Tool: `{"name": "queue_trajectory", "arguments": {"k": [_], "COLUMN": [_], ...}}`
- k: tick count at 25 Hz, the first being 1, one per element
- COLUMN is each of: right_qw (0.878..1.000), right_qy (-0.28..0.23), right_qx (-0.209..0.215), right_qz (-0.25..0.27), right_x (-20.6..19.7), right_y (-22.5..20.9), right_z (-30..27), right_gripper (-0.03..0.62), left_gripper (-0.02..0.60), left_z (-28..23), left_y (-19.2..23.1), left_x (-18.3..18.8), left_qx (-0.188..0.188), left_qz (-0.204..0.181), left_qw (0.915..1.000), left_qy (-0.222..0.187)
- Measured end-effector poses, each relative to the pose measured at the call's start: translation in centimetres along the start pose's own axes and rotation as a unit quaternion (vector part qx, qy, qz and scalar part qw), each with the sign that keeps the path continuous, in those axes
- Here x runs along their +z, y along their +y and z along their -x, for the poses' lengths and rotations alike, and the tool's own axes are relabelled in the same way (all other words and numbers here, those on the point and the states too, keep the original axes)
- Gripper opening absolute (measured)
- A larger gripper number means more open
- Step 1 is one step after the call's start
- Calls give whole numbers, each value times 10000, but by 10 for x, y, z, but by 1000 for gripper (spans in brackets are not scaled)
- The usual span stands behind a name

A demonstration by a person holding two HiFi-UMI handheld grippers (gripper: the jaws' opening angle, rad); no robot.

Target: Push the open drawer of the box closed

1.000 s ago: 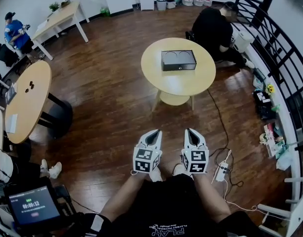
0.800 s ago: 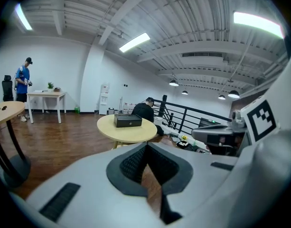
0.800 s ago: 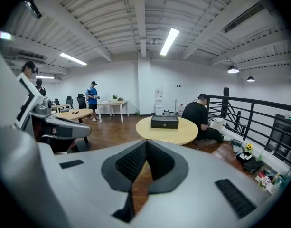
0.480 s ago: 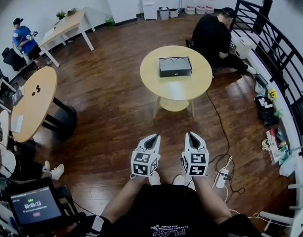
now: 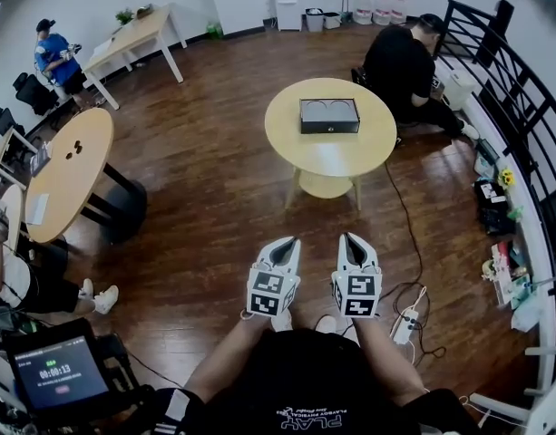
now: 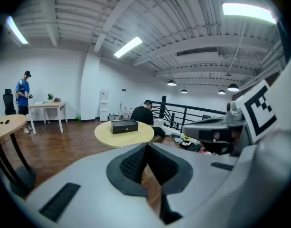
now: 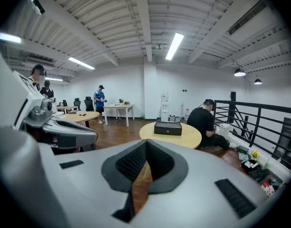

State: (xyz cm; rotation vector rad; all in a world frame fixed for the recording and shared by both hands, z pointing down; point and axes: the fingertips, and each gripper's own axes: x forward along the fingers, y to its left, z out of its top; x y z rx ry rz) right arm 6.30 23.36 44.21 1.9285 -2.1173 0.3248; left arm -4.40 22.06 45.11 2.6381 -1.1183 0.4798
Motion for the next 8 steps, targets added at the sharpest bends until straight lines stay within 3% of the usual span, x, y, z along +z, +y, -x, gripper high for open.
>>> {"name": "queue_trajectory", "arguments": {"k": [3,8], "right_qw": [10000,9999], "right_qy": [-37,-38], "right_qx": [-5,1], "right_qz": [59,132], "right_x": [1,9], "right_y": [1,23], "right_z": [0,-37], "right_gripper": [5,5], "left_gripper": [-3,-3], "left_z": [-1,-11], "left_y": [-4,35], "left_x": [-2,-5], "left_qx": [27,-42], "left_qz": [-237,-170], "left_qw": [9997,9998], "left_qy": [20,90]}}
